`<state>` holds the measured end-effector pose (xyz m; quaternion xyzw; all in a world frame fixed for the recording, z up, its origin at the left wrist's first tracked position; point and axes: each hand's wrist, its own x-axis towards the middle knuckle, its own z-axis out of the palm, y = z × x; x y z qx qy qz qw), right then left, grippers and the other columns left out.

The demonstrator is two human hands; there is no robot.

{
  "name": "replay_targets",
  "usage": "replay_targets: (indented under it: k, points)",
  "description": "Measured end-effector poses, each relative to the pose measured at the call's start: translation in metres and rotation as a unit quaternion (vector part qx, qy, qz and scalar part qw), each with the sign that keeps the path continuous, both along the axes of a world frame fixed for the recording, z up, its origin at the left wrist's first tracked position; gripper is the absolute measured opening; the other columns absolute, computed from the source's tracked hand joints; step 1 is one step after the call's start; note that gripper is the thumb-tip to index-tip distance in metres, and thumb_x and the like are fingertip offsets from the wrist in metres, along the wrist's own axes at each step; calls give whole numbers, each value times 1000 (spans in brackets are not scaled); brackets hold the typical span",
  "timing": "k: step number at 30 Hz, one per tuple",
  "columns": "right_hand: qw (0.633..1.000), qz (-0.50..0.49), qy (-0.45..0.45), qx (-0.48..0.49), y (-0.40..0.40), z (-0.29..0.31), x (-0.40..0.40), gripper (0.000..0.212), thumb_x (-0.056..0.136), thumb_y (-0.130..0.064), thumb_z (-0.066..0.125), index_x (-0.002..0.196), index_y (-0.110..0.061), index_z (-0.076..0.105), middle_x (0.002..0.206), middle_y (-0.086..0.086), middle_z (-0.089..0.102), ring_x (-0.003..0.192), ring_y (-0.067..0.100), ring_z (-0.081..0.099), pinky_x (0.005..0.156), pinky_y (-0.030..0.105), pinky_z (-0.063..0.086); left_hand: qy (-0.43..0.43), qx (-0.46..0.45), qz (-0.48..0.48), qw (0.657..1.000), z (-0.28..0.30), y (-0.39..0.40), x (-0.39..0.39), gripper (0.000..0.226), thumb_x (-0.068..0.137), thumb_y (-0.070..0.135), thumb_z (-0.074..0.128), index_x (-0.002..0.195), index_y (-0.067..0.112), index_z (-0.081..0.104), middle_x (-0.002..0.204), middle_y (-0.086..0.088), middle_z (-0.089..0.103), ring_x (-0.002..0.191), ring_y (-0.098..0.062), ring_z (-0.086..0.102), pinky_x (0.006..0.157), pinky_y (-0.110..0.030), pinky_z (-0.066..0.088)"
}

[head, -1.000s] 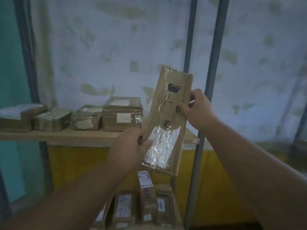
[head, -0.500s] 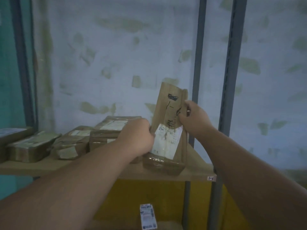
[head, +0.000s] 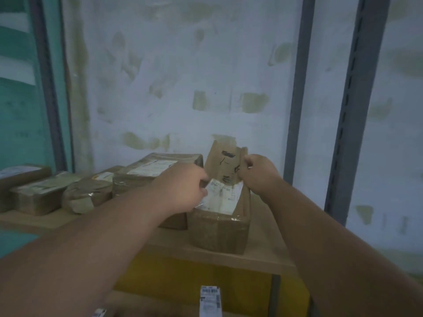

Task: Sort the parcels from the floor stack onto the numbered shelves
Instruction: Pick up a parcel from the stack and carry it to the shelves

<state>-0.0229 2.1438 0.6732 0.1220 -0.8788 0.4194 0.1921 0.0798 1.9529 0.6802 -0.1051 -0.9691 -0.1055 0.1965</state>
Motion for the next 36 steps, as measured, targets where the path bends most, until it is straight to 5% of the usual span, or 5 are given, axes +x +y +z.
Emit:
replay_targets:
  k: [7,13,20,29,36]
  points:
    - [997,7,-31,71,1,-21,3,36,94,-16,53,128,-16,65,120,2,66,80,15,62,52,20,40,26,-74,83,993,-6,8,-11,18,92,31,66,104,18,71,83,2,64,76,-17,60,65,-30,48]
    - [993,7,9,115,-4,-5,35,40,90,-21,61,130,-20,61,129,3,57,102,16,57,72,27,47,72,13,74,995,-11,3,0,22,91,43,65,101,24,71,90,7,70,84,-14,64,78,-36,56]
    - [981,86,130,115,-49,15,100,41,91,-28,64,132,-24,59,130,-4,55,104,10,58,83,18,40,126,118,51,984,-33,-44,43,17,89,46,67,101,34,68,90,18,64,73,3,56,59,-20,41]
    - [947,239,203,74,-241,19,219,40,91,-36,67,130,-30,58,117,-14,53,103,2,52,88,22,47,134,166,134,968,-74,-225,173,15,88,40,72,87,44,57,69,20,55,55,2,53,52,-15,34]
    - [910,367,188,36,-443,-13,290,38,88,-35,71,124,-26,63,111,-12,56,100,4,56,92,30,49,140,147,268,942,-118,-396,305,25,85,41,71,104,24,71,94,14,63,77,-8,61,74,-25,48]
